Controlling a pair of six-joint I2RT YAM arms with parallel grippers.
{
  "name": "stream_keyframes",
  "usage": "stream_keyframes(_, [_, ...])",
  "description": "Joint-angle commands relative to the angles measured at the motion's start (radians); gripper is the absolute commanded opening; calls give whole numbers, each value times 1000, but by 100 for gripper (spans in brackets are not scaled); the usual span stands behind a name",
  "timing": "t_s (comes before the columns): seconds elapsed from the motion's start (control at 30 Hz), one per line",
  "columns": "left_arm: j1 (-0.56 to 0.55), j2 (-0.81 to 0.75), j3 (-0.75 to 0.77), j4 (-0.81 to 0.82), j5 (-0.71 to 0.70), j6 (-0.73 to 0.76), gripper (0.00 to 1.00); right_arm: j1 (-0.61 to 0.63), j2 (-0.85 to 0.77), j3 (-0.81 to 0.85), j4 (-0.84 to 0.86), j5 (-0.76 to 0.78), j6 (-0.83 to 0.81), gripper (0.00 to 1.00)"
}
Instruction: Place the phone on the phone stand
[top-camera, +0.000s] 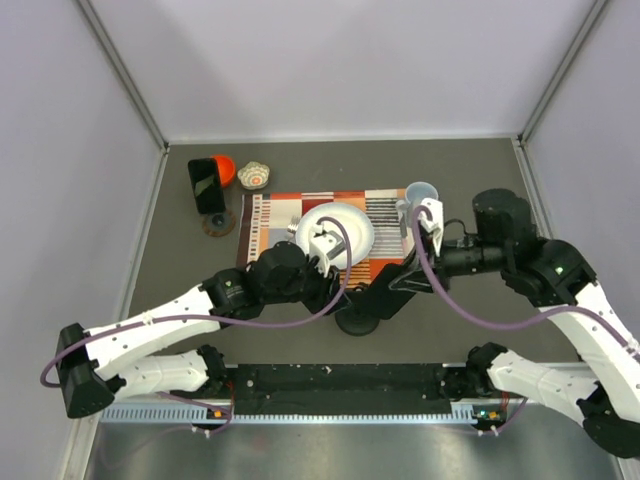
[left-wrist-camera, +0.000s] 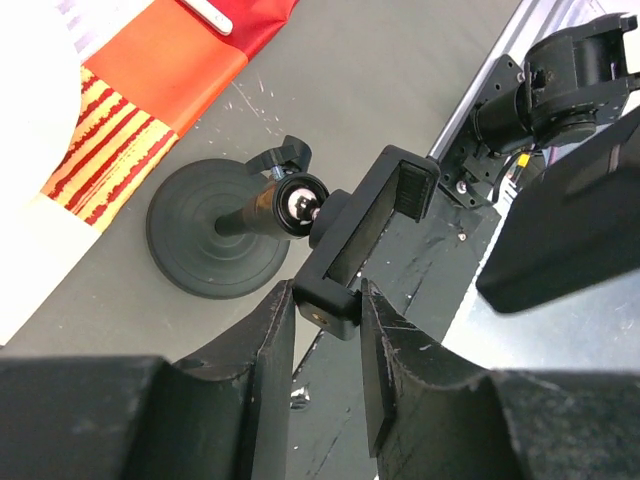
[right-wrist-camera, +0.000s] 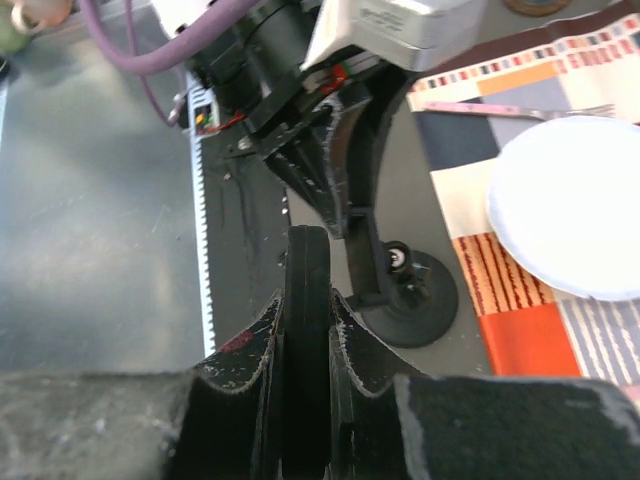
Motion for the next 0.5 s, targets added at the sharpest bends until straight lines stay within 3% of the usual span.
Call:
stream_keyframes(0.0, [-1,16,28,-12,-38,144,0,92,40,24,20,-62,-77,0])
stream_keyframes(0.27, [1,30,65,-79,80,365,0,234,148,27,61,-14,-197,0])
stream_keyframes(0.47, [1,73,121,-124,90,365,1,236,124,-7,112,15,-211,0])
